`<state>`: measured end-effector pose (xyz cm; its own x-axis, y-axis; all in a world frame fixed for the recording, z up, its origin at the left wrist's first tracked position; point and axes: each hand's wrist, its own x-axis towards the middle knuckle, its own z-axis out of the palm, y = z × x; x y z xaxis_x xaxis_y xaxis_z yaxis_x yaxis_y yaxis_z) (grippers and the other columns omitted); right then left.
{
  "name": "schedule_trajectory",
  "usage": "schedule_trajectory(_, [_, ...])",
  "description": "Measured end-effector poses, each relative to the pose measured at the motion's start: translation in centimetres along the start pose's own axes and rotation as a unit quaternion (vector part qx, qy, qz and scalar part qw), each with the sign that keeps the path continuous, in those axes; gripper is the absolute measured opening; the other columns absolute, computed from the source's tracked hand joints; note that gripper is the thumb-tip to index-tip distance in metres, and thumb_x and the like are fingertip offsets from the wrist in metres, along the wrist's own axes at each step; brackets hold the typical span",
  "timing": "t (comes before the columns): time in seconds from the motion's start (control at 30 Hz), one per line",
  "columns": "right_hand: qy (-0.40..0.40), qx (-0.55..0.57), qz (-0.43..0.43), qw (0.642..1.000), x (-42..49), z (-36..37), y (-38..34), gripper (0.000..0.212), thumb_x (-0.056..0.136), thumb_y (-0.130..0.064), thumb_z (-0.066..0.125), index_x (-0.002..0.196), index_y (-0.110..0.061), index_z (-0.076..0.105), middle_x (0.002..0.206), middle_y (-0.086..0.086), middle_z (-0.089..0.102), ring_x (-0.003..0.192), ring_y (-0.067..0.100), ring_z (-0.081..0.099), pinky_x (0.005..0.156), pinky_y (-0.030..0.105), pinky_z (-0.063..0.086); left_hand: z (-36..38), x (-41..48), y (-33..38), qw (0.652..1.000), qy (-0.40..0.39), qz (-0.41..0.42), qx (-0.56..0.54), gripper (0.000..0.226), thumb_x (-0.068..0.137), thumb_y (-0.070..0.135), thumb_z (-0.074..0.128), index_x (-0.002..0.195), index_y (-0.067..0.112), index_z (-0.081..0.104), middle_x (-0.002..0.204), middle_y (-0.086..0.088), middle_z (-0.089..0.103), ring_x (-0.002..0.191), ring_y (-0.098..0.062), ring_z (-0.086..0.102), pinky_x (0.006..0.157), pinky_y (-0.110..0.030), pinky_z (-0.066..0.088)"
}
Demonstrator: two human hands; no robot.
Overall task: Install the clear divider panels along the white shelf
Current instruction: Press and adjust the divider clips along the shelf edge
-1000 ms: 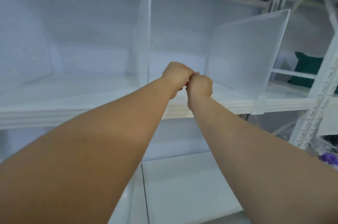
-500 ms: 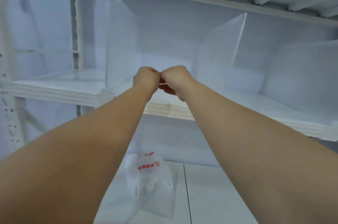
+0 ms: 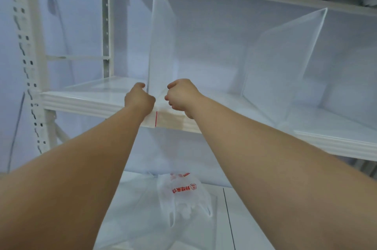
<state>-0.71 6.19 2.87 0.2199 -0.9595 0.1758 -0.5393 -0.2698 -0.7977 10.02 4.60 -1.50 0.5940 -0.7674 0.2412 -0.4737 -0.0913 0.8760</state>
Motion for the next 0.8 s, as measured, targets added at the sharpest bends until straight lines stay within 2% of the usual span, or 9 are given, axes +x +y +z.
schedule_trajectory(0.13, [-0.023, -0.042, -0.009, 0.999, 0.7, 1.0, 1.0, 0.039, 0.089, 0.003, 0.042, 0.126, 0.004, 0.055, 0.125, 0.021, 0.060, 0.118, 0.036, 0.056, 0.103, 0.042, 0.046, 0.8, 1.2, -1.2, 0.997, -0.014, 0.030, 0.077, 0.037, 0.092, 0.012, 0.043, 0.128, 0.013, 0.052, 0.126, -0.014, 0.059, 0.116, -0.035, 0.053, 0.094, -0.037, 0.045])
schedule_trajectory(0.27, [-0.012, -0.079, -0.026, 0.996, 1.8, 1.9, 2.4, 0.042, 0.090, 0.003, 0.039, 0.130, 0.003, 0.052, 0.135, 0.018, 0.054, 0.126, 0.034, 0.048, 0.104, 0.036, 0.041, 1.2, 2.0, -1.1, 0.990, -0.023, 0.036, 0.135, 0.023, 0.093, 0.011, 0.042, 0.111, 0.002, 0.054, 0.119, -0.020, 0.059, 0.104, -0.037, 0.055, 0.075, -0.033, 0.038])
schedule_trajectory(0.33, [-0.030, -0.107, -0.034, 0.993, 2.7, 2.4, 2.9, 0.040, 0.090, 0.001, 0.040, 0.127, 0.001, 0.054, 0.131, 0.016, 0.056, 0.123, 0.034, 0.050, 0.098, 0.034, 0.043, 1.2, 2.7, -1.2, 0.987, -0.046, 0.034, 0.148, 0.021, 0.091, 0.016, 0.048, 0.106, 0.004, 0.056, 0.114, -0.018, 0.062, 0.101, -0.035, 0.056, 0.074, -0.032, 0.039])
schedule_trajectory(0.4, [-0.061, -0.166, -0.057, 0.983, 3.5, 3.1, 3.4, 0.024, 0.091, -0.002, 0.040, 0.099, -0.007, 0.062, 0.104, 0.010, 0.062, 0.105, 0.033, 0.052, 0.077, 0.030, 0.046, 1.0, 3.5, -1.4, 0.986, -0.072, 0.021, 0.147, 0.026, 0.088, 0.023, 0.054, 0.108, 0.007, 0.059, 0.111, -0.014, 0.064, 0.104, -0.034, 0.058, 0.084, -0.033, 0.046])
schedule_trajectory(0.43, [-0.072, -0.207, -0.069, 0.973, 3.9, 3.4, 3.8, 0.020, 0.092, -0.006, 0.041, 0.080, -0.012, 0.055, 0.088, 0.007, 0.059, 0.094, 0.030, 0.048, 0.064, 0.027, 0.041, 1.0, 3.7, -1.6, 0.986, -0.083, 0.015, 0.142, 0.026, 0.087, 0.023, 0.055, 0.108, 0.009, 0.060, 0.110, -0.013, 0.065, 0.105, -0.033, 0.059, 0.091, -0.035, 0.047])
schedule_trajectory(0.47, [-0.076, -0.244, -0.080, 0.964, 4.4, 3.7, 4.2, 0.020, 0.093, -0.010, 0.042, 0.073, -0.012, 0.047, 0.085, 0.007, 0.058, 0.089, 0.027, 0.045, 0.060, 0.027, 0.036, 1.0, 4.1, -1.7, 0.986, -0.089, 0.010, 0.138, 0.025, 0.087, 0.023, 0.053, 0.108, 0.010, 0.060, 0.110, -0.012, 0.065, 0.105, -0.033, 0.058, 0.097, -0.038, 0.045])
schedule_trajectory(0.57, [-0.094, -0.306, -0.118, 0.940, 5.0, 3.8, 5.0, 0.021, 0.097, -0.020, 0.044, 0.101, -0.005, 0.058, 0.117, 0.014, 0.062, 0.101, 0.030, 0.053, 0.077, 0.028, 0.039, 1.7, 4.3, -1.9, 0.982, -0.063, 0.004, 0.176, 0.019, 0.092, 0.022, 0.041, 0.103, 0.015, 0.054, 0.100, -0.005, 0.059, 0.108, -0.030, 0.055, 0.100, -0.038, 0.033])
schedule_trajectory(0.67, [-0.108, -0.327, -0.138, 0.929, 5.3, 3.3, 5.3, 0.035, 0.098, -0.026, 0.045, 0.125, -0.008, 0.057, 0.130, 0.011, 0.058, 0.120, 0.030, 0.052, 0.097, 0.033, 0.043, 2.3, 3.5, -1.8, 0.976, -0.009, 0.014, 0.217, 0.026, 0.093, 0.019, 0.036, 0.110, 0.014, 0.055, 0.102, -0.008, 0.058, 0.114, -0.030, 0.052, 0.099, -0.038, 0.030])
schedule_trajectory(0.8, [-0.104, -0.344, -0.156, 0.920, 5.6, 3.5, 5.6, 0.034, 0.097, -0.026, 0.045, 0.123, -0.008, 0.059, 0.126, 0.012, 0.060, 0.117, 0.031, 0.053, 0.093, 0.033, 0.044, 2.3, 3.8, -1.6, 0.977, -0.013, 0.007, 0.213, 0.014, 0.092, 0.017, 0.038, 0.100, 0.015, 0.049, 0.092, -0.006, 0.052, 0.106, -0.030, 0.053, 0.099, -0.038, 0.030])
